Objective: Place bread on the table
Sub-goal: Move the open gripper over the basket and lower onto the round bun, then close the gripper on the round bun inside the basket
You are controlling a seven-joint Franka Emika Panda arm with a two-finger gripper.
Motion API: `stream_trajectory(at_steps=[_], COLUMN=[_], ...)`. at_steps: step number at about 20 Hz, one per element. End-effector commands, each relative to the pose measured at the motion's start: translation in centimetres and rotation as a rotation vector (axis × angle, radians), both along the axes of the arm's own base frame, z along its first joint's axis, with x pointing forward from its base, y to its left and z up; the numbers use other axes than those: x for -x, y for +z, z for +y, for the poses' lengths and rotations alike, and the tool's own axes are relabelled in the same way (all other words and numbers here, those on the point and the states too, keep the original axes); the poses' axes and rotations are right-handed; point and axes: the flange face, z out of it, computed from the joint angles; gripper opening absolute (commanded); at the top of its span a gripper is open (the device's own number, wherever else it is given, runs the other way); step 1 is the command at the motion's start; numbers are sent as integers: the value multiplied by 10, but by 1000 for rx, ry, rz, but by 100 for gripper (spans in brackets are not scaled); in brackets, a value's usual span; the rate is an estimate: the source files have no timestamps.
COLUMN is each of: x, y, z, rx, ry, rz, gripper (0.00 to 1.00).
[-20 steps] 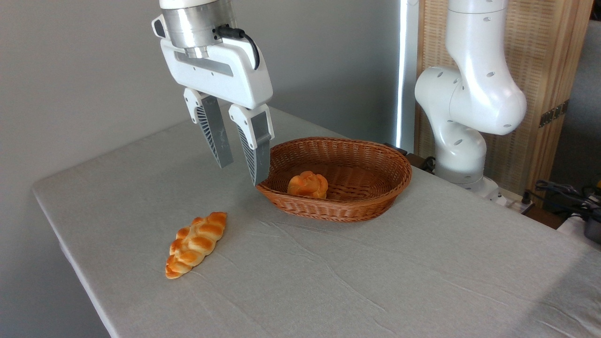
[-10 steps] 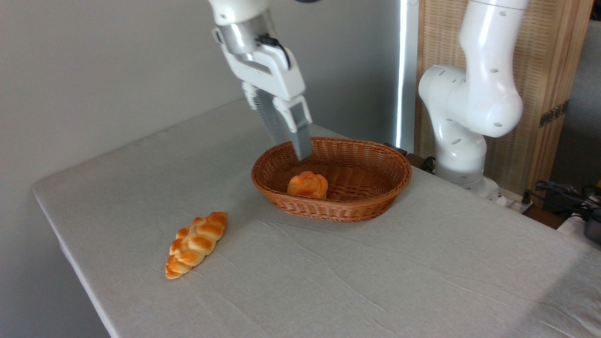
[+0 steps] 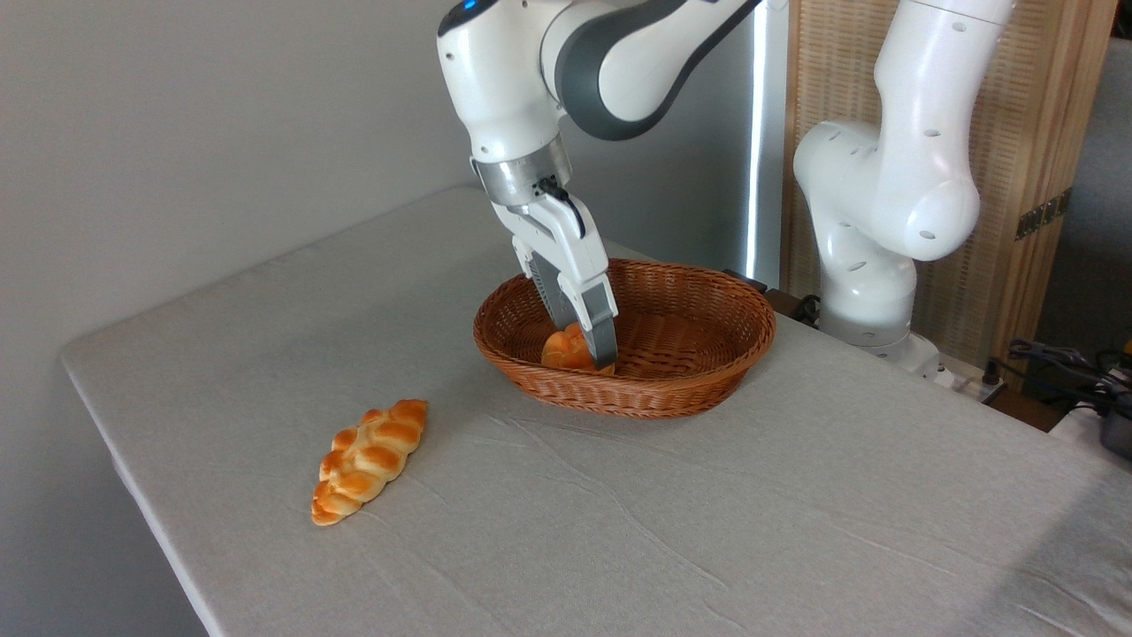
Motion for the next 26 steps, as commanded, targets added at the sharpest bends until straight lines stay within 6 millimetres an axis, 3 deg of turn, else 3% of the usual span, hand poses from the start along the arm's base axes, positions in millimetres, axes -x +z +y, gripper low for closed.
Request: stream_trajectory(at_steps=[1,2,3,5,7,19,23,26], x=[-6,-7,-7,-9,-9,-5,7,2], y=[-6,-8,-8,-8,-7,-8,5,19], z=[5,5,5,5,4,5,3,1], rx=[-16,-19,-22,-19,-18,-30,-63,-58], ry=[-17,-18,-20,-22,-21,-23,-29,-31], rz=[-19,-14,-18,-30,-31,-1,76,64], gripper=[100,100,89,53,39,39,39,41])
